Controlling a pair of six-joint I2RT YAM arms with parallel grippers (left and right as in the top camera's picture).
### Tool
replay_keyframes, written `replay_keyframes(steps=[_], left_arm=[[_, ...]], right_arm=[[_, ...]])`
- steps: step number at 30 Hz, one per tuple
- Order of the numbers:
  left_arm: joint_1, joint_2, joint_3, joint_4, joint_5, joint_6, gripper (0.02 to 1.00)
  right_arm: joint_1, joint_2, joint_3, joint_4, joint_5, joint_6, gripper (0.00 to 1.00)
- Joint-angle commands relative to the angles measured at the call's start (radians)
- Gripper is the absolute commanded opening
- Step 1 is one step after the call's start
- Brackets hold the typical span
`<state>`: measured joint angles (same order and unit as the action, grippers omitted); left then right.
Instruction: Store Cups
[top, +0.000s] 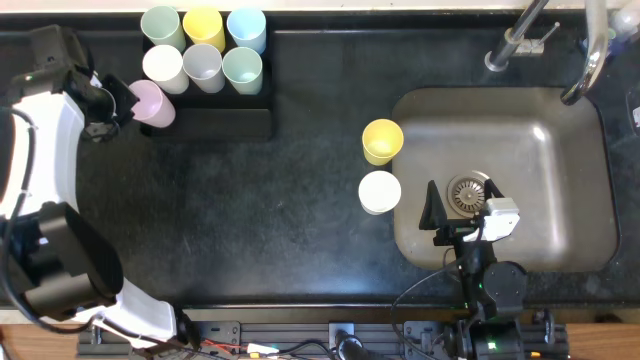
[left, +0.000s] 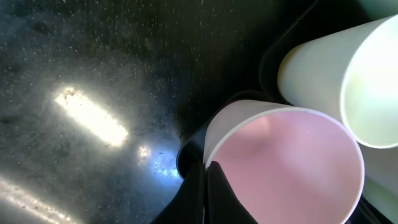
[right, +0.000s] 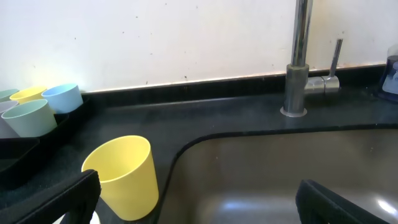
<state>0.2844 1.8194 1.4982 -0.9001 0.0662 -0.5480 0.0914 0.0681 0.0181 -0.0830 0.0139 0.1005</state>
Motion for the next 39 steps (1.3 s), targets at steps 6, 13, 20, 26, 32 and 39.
replay_keyframes(steps=[6, 13, 20, 26, 32, 39], left_arm=[[-0.03, 0.039, 0.014, 0.01, -0.036, -0.003, 0.036], [-0.03, 0.04, 0.014, 0.008, -0.043, -0.003, 0.036], [-0.03, 0.04, 0.013, 0.008, -0.043, -0.003, 0.774], [-0.032, 0.028, 0.014, 0.0, -0.037, -0.003, 0.998], [-0.089, -0.088, 0.034, -0.029, -0.027, 0.016, 1.0], [-0.363, -0.192, 0.131, -0.032, -0.014, 0.239, 1.0]], right_arm=[[-0.006, -0.008, -0.013, 0.005, -0.003, 0.005, 0.996], [-0.006, -0.008, -0.013, 0.005, -0.003, 0.005, 0.996], [-0.006, -0.008, -0.013, 0.005, -0.003, 0.005, 0.998], [-0.006, -0.008, -0.013, 0.005, -0.003, 0.005, 0.998], [-0.006, -0.008, -0.013, 0.005, -0.003, 0.005, 0.996], [-0.006, -0.008, -0.013, 0.005, -0.003, 0.005, 0.996]])
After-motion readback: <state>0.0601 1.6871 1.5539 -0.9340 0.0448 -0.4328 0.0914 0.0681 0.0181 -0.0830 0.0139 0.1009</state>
